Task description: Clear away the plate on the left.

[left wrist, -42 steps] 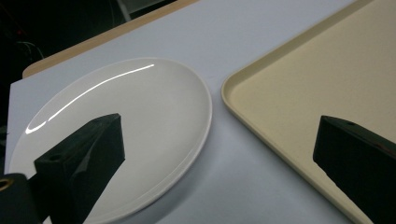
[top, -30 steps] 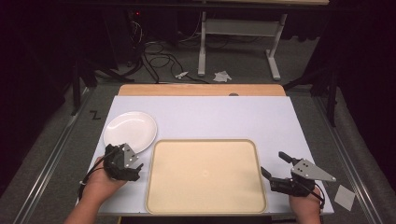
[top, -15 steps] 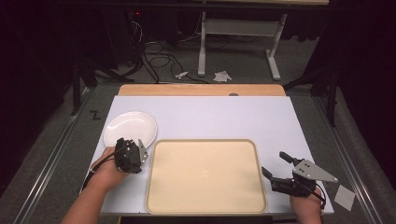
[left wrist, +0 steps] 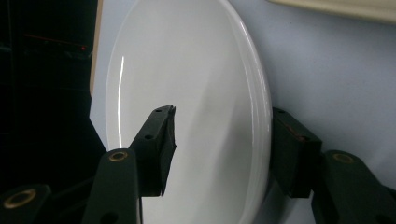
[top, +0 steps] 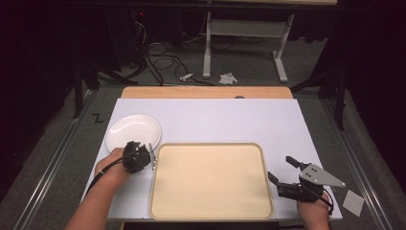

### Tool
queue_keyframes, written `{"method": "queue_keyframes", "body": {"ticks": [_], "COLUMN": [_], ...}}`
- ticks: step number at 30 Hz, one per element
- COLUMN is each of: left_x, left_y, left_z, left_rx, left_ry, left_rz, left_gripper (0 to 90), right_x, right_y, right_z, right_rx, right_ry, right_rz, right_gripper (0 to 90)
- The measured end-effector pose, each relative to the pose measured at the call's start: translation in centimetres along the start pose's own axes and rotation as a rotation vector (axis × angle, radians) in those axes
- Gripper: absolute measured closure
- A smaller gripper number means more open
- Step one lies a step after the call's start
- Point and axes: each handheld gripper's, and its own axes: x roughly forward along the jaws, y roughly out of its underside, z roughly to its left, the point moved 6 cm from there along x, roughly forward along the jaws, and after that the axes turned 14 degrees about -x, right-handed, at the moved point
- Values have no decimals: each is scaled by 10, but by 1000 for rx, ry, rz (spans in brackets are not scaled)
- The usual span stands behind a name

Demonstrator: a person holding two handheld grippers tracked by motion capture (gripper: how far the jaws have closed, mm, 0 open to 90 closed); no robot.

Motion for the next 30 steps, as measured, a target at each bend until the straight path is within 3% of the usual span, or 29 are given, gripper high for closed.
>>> {"method": "queue_keyframes", "body": {"ticks": [3,8,11,22,26,29,30], "left_x": [2,3,2,3,-1,-5,-8], "left_y": [3,6,9,7,-3,-6,-9], "left_z": [-4,-9,-11,-12,-8,-5,-4], "left_rx": [27,-7,-13,-4,-10,-15,-38], "left_ry": [-12,-26,-13,-32,-57,-62,-54], "left_rz": [-3,-27,-38,-68,-124,-136,-150], "left_gripper": [548,707,798,836,859,871,872], "right_x": [1,1,2,2,2,2,2], "right_y": [1,1,2,2,2,2,2], "right_z": [0,1,1,0,0,-1,-1], "right_rx": [5,0,3,9,8,2,3], "right_ry": [0,-2,-4,1,0,1,1], "right_rz": [6,4,5,15,12,6,6], "right_gripper": [162,162,162,162,162,162,161]}}
